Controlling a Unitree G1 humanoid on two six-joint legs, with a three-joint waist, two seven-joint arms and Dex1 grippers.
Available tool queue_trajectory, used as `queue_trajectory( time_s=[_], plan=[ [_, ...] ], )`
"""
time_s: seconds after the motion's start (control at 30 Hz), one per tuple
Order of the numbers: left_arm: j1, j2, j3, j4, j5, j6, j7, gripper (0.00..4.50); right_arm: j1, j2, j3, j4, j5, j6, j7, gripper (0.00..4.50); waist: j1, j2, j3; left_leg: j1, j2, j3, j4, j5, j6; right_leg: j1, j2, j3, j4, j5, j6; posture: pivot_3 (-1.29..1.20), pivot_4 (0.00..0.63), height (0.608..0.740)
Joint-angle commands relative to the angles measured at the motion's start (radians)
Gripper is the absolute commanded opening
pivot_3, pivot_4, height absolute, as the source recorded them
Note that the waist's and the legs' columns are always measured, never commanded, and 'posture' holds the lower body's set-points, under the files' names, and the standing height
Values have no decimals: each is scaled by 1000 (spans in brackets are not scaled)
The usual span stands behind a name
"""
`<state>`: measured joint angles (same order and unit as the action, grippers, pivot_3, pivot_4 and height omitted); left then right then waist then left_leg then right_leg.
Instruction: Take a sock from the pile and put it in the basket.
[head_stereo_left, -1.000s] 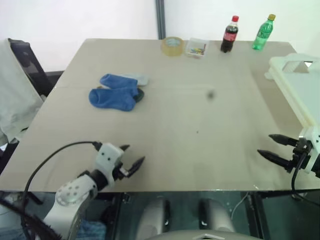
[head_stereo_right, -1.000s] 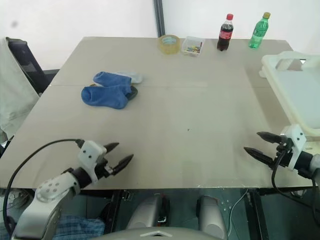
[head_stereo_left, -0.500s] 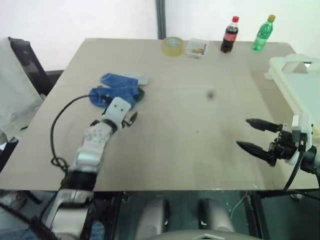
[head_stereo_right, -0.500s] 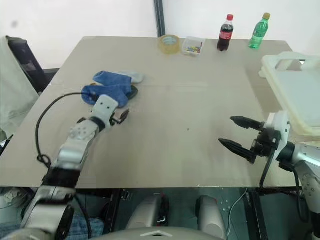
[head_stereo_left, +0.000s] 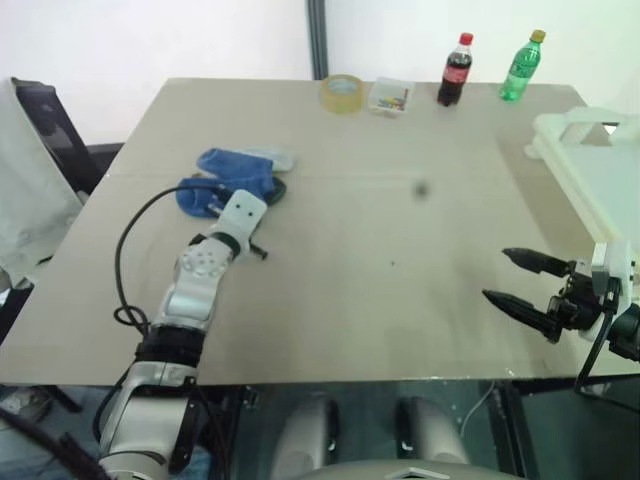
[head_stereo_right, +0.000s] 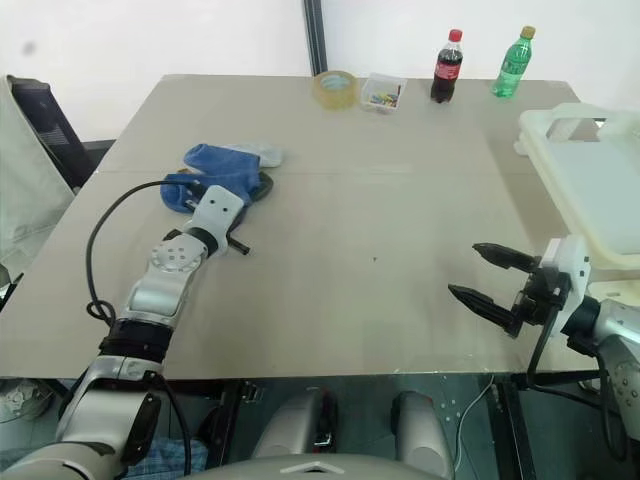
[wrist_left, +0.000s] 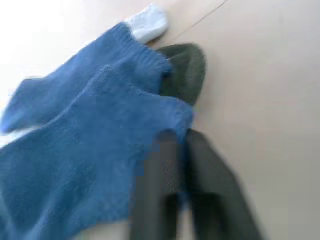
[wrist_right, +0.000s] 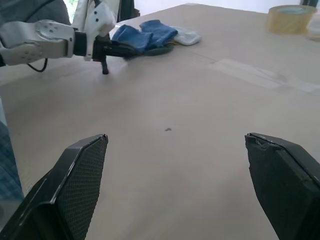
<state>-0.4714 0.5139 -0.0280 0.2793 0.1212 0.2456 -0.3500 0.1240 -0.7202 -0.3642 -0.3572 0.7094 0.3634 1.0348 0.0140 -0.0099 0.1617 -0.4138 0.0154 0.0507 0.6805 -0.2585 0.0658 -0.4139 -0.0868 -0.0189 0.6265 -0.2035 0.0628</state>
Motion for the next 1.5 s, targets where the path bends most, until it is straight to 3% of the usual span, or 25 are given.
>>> queue_trajectory(
  time_s=[0.03,0.27,0.53,0.63,0.67,0.8,0.9,1.03,1.13,1.23,1.5],
  plan=[
    [32,-4,-28,-117,2,126,-43,50,-11,-5,-26,-12,0,-23,-4,4500,1,0,0,0,0,0,0,0,0,0,0,0,0,0,0,0,150,740],
    [36,-154,-124,-460,-129,562,-142,50,-40,-8,-12,3,-7,-22,-2,4500,12,-1,0,-2,-2,-2,3,0,0,1,-1,0,0,-1,-1,0,150,740],
    [-13,-372,-239,-506,-202,722,-113,50,-53,0,-4,-5,-21,-25,-16,4500,7,-1,0,-1,-4,-3,3,0,0,1,1,0,1,-1,-1,0,150,740],
    [-34,-436,-224,-476,-220,741,-78,1015,-54,0,-5,-9,-27,-24,-29,4500,2,-1,1,-1,-4,-3,4,0,0,1,1,0,0,-1,-1,0,150,740],
    [-41,-460,-203,-471,-232,752,-64,1590,-46,-4,1,-14,-35,-7,-45,4500,2,-1,1,-2,-4,-3,4,0,0,1,1,0,0,-1,-1,0,150,740],
    [-52,-505,-121,-512,-317,810,-72,3205,-45,9,40,-41,-57,47,-125,4500,0,-1,1,-2,-3,-3,4,0,0,1,1,0,0,-1,-1,0,150,740],
    [-34,-469,-80,-587,-426,851,-161,3205,-65,30,94,-65,-60,95,-187,4500,0,-1,1,-2,-3,-3,4,0,0,1,1,0,1,-1,-1,0,150,740],
    [6,-324,-25,-642,-506,812,-271,3205,-119,84,210,-70,-102,135,-260,4500,-5,-1,1,-2,-3,-3,4,0,0,0,1,0,1,-2,-3,0,150,740],
    [41,-195,11,-640,-526,701,-359,3205,-194,146,298,-26,-164,152,-328,4500,-7,-1,1,-1,-2,-2,4,1,0,0,2,1,2,-2,-3,0,150,740],
    [144,-46,44,-702,-560,493,-560,3205,-286,249,377,36,-223,158,-416,4500,-10,-1,1,-1,-2,-2,4,1,-1,0,2,0,1,-2,-3,0,150,740],
    [266,6,129,-603,-467,247,-448,3205,-413,410,506,190,-369,102,-501,4500,0,-1,2,-2,-3,-2,3,2,-2,0,0,0,0,-2,-4,0,150,740]
  ],
)
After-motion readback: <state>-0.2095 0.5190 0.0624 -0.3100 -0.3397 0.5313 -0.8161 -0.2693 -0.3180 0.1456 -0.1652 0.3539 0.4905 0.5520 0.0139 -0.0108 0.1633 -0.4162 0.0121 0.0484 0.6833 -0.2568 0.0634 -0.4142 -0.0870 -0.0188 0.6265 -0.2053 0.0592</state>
